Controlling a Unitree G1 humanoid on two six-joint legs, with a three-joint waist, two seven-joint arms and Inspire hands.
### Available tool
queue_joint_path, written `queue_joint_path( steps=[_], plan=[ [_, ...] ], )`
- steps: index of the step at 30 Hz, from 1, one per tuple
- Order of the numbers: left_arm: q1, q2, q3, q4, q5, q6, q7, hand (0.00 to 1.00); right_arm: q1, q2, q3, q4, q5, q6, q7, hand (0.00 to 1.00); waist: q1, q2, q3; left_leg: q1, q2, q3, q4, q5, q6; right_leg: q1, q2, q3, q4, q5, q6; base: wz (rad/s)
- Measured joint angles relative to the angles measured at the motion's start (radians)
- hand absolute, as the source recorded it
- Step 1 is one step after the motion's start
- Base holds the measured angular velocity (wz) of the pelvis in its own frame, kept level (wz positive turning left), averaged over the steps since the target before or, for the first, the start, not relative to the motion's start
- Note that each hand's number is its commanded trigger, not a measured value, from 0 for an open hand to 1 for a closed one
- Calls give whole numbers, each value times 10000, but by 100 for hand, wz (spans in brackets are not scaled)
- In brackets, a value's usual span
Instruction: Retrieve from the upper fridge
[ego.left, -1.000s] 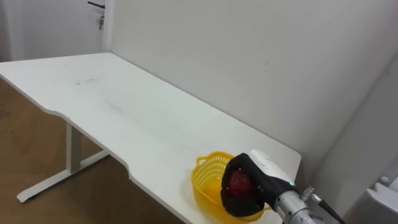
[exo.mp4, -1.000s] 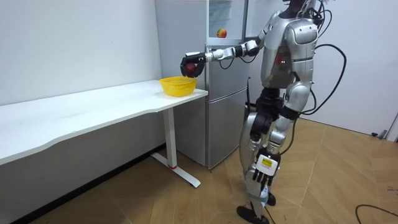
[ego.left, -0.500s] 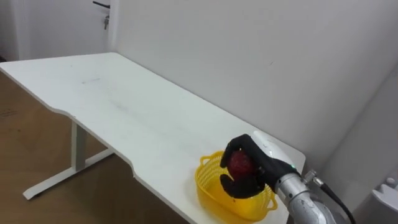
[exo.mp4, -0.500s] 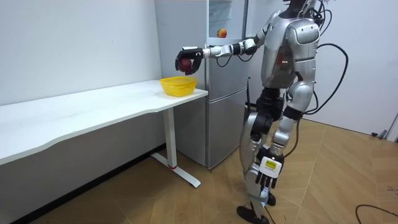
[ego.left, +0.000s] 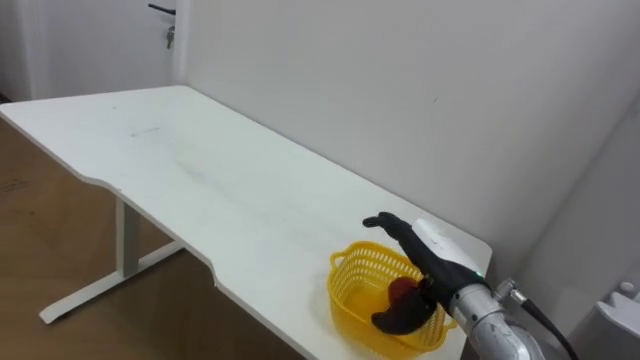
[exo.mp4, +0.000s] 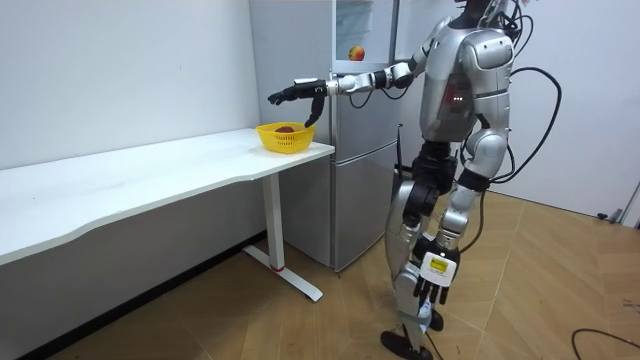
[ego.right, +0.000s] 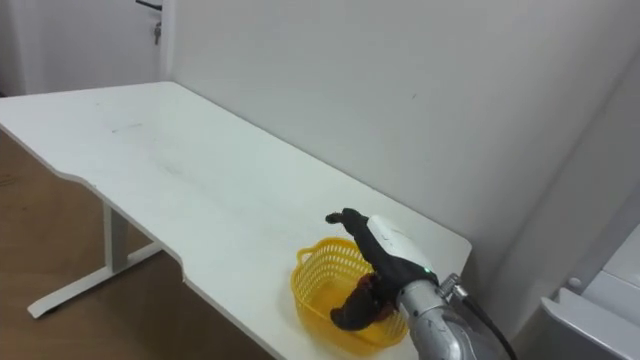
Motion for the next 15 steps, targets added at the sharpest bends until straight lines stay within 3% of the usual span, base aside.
queue_joint_path(
  steps=[10,15],
  plan=[
    [138,-51,0,-5,-2,105,14,0,0,-3,-4,200,1,74,-1,0,4,68,-22,15,-2,-2,-20,1,1,6,2,5,-3,0,0,0],
    [172,-150,-9,-4,-4,126,137,0,0,-6,-17,217,43,72,-9,0,-30,208,6,193,-3,4,-42,1,3,177,2,8,-20,-1,1,0]
  ],
)
